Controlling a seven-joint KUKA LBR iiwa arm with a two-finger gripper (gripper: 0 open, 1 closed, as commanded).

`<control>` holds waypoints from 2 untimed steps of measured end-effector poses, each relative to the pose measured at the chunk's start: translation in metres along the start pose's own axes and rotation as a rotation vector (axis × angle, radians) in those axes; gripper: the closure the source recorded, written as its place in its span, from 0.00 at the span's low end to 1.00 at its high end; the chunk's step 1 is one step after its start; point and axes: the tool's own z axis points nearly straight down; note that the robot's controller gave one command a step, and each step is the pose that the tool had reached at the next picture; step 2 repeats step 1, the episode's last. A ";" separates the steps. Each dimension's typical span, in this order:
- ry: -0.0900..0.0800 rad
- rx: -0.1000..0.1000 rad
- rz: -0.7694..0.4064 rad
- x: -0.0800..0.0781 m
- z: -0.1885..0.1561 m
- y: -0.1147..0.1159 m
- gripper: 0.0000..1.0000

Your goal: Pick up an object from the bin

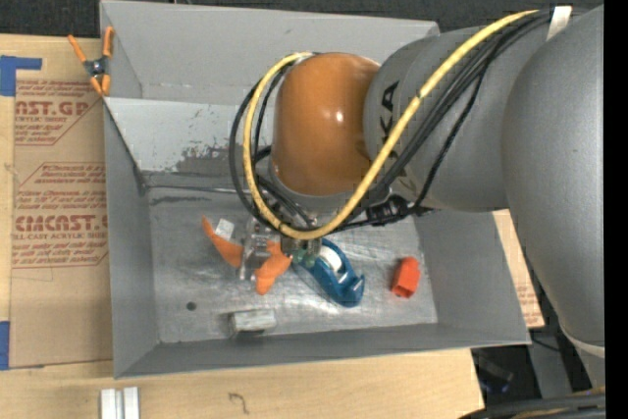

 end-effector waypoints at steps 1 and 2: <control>-0.012 -0.005 0.003 -0.002 -0.041 0.001 1.00; -0.012 -0.005 0.003 -0.002 -0.041 0.001 1.00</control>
Offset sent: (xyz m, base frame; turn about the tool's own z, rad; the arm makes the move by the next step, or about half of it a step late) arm 0.0372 -0.0266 0.0988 -0.1187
